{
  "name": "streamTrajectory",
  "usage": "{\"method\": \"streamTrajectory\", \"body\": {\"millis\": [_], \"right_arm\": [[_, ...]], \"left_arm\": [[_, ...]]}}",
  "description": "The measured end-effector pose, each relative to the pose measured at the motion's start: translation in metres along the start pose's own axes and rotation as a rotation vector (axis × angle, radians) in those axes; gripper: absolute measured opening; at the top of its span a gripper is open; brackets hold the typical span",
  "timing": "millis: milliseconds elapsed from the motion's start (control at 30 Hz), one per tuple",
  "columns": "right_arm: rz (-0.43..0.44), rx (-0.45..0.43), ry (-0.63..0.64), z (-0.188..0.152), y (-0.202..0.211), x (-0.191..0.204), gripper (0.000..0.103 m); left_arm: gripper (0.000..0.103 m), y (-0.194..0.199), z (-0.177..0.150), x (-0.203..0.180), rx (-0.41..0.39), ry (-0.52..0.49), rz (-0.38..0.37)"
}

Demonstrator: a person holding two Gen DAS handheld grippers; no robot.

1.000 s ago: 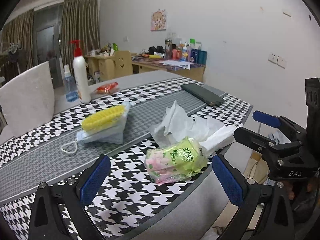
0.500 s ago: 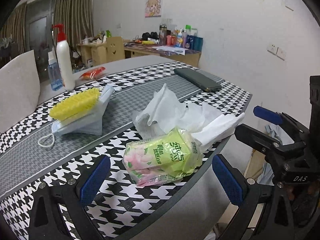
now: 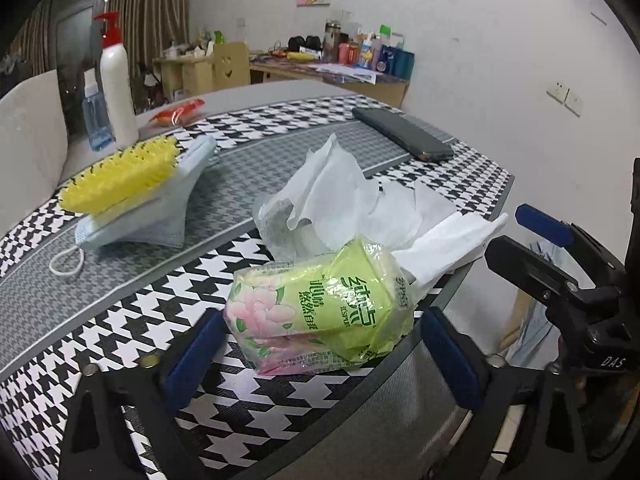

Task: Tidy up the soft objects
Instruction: 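Close the left gripper around the green tissue pack, then grasp the crumpled white tissue with the right gripper while the left holds the pack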

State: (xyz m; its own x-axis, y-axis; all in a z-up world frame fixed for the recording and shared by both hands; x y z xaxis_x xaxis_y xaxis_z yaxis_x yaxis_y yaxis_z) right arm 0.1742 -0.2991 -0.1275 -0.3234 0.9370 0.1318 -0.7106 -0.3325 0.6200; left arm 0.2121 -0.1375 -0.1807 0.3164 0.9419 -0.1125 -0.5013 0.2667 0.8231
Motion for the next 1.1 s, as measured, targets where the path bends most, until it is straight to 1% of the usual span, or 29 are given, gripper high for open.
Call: {"method": "streamTrajectory", "body": {"millis": [67, 167, 367, 467, 567, 700, 800, 967, 1033, 1100], "right_arm": [[0.001, 0.002, 0.004, 0.000, -0.001, 0.000, 0.100], [0.003, 0.002, 0.005, 0.000, -0.002, 0.000, 0.100], [0.002, 0.006, 0.016, 0.001, -0.005, 0.002, 0.100], [0.005, 0.008, 0.024, 0.002, -0.007, 0.006, 0.100], [0.011, 0.006, 0.048, 0.004, -0.009, 0.012, 0.100], [0.023, 0.011, 0.083, 0.005, -0.013, 0.023, 0.100], [0.017, 0.020, 0.124, 0.004, -0.019, 0.032, 0.100], [-0.028, 0.057, 0.165, 0.003, -0.031, 0.035, 0.100], [-0.051, 0.058, 0.190, 0.002, -0.031, 0.034, 0.100], [-0.054, 0.052, 0.214, 0.003, -0.027, 0.034, 0.099]], "left_arm": [[0.089, 0.000, -0.001, 0.000, -0.001, -0.006, 0.022], [0.078, 0.002, -0.002, 0.000, -0.004, -0.023, 0.047], [0.073, 0.007, -0.007, 0.003, -0.004, -0.022, 0.041], [0.073, 0.014, -0.008, 0.006, -0.016, -0.019, 0.032], [0.073, 0.023, -0.008, 0.010, -0.041, -0.016, 0.040], [0.073, 0.030, -0.009, 0.019, -0.057, 0.003, 0.048], [0.073, 0.033, -0.008, 0.025, -0.065, 0.020, 0.052], [0.073, 0.037, -0.010, 0.031, -0.074, 0.030, 0.056], [0.073, 0.040, -0.010, 0.033, -0.081, 0.031, 0.059], [0.073, 0.041, -0.010, 0.035, -0.085, 0.035, 0.058]]}}
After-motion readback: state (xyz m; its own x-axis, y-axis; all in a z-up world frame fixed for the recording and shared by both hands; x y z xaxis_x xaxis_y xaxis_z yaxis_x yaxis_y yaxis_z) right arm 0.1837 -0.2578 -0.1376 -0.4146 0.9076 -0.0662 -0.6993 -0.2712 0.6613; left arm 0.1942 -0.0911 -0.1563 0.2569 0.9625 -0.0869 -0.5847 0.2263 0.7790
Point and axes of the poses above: each gripper's, at about its wrist camera, not at the fingertips, and y roughly against the way its jaws point, x to its left, z to its top, the point moved 7 cm from there along -y, roughly the way its jaws point, and after that the axes turned 9 degrees about x, right-handed, at the moved point
